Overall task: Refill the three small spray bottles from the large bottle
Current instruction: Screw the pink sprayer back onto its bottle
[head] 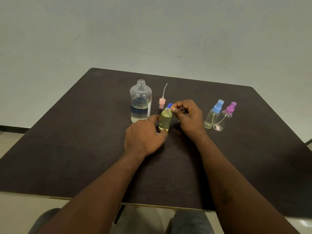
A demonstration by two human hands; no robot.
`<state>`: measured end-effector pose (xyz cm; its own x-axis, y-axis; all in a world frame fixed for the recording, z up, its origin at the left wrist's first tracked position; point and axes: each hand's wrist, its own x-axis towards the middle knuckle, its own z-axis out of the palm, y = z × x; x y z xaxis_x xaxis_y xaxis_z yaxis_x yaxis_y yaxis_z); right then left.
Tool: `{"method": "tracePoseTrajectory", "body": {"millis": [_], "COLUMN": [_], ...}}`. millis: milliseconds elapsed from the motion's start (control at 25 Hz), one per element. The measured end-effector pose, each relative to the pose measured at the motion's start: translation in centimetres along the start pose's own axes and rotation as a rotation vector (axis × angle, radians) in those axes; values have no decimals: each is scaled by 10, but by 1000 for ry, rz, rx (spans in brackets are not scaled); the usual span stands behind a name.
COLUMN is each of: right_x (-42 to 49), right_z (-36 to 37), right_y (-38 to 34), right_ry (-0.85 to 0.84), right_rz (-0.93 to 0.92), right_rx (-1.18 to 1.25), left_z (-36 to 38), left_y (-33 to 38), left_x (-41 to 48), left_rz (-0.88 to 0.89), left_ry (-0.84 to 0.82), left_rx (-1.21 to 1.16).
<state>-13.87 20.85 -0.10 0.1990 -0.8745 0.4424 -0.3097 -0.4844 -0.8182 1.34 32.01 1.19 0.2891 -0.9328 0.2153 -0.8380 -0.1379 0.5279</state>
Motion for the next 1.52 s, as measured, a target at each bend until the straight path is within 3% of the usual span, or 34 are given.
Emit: {"method": "tracePoseTrajectory", "body": {"millis": [320,560,760,960,1160,1280,1520], "right_x": [-41,-50,-48,-37,-16,-7,-3], "right_z": [-14,-15,-16,-18,-34,-34,-29], "right_y": [-15,-23,-29,-47,-71,-79,-86], "right_ry": [47,150,121,98,-5,-73,-160], "right_rz": [202,239,278,198,29,-30,-88], "right_rx": [429,481,540,381,69,-86,-176], "left_z": [1,2,3,-2,0,0,-1], "left_y": [0,-3,-4,-2,-16,-17,-11], "left_x": [-1,-1,-1,-2,3,2,1], "left_rz": [37,36,34,2,-62,-32,-5], "left_ry": [33,33,53,24,60,53,2], "left_rx": [25,12,-6,-55,-357,-320,-202]}}
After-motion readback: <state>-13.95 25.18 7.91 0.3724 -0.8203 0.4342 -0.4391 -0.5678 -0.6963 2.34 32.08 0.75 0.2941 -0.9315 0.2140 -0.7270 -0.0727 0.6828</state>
